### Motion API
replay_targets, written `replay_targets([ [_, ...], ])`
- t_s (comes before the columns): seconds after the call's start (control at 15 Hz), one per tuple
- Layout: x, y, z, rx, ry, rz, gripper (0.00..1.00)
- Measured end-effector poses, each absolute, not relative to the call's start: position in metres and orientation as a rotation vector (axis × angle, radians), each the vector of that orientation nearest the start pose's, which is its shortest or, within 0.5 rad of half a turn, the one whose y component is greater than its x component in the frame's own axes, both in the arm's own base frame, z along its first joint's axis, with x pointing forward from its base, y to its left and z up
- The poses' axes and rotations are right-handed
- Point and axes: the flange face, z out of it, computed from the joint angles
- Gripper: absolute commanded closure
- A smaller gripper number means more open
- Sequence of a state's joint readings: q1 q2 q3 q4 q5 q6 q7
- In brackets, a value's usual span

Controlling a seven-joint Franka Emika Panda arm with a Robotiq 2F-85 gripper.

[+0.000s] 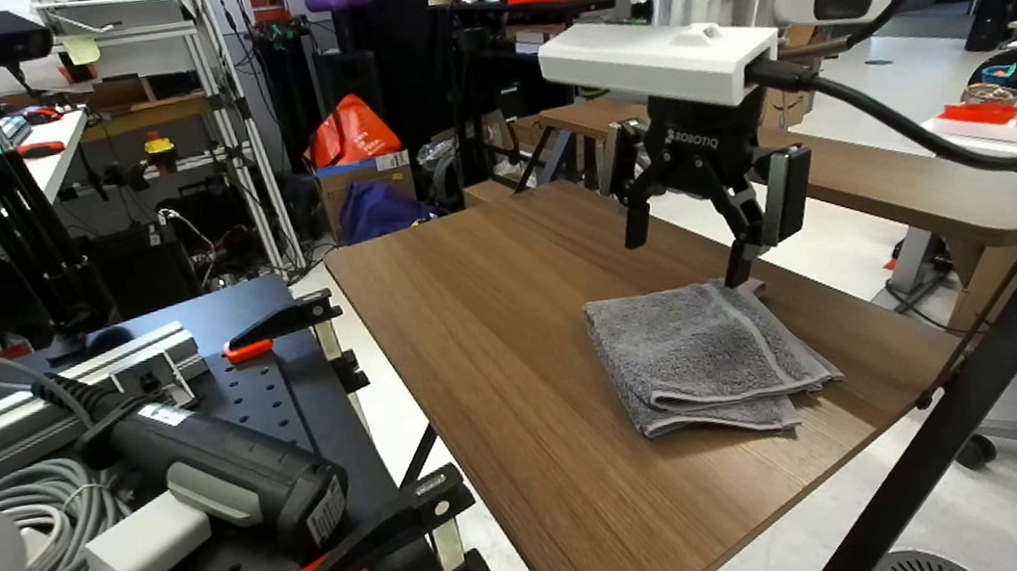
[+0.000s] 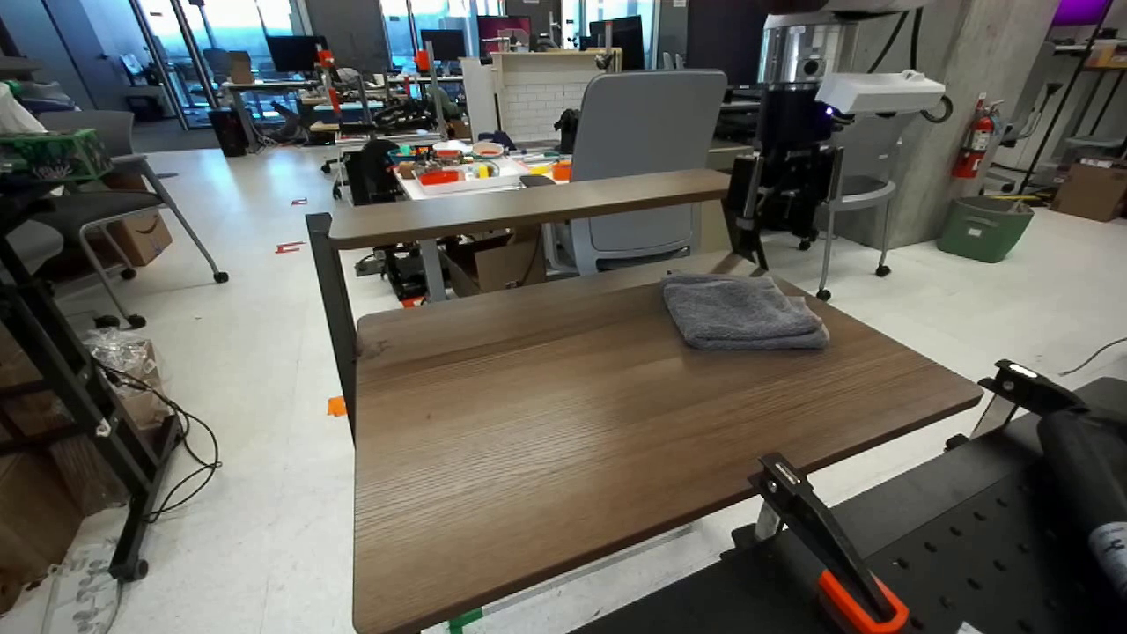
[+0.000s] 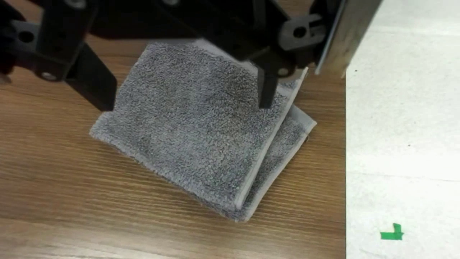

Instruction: Wipe the table with the cloth

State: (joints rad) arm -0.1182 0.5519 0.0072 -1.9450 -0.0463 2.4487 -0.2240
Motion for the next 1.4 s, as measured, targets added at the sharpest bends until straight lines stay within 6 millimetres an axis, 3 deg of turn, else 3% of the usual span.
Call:
replay_targets([
  [0.33, 0.608, -0.062, 0.166, -3.211, -0.214, 0.002, 0.0],
  [0.93, 0.617, -0.09, 0.12, -3.232, -0.142, -0.001, 0.0],
  [1.4, 0.639, -0.07, 0.079, -3.222, -0.202, 0.009, 0.0],
])
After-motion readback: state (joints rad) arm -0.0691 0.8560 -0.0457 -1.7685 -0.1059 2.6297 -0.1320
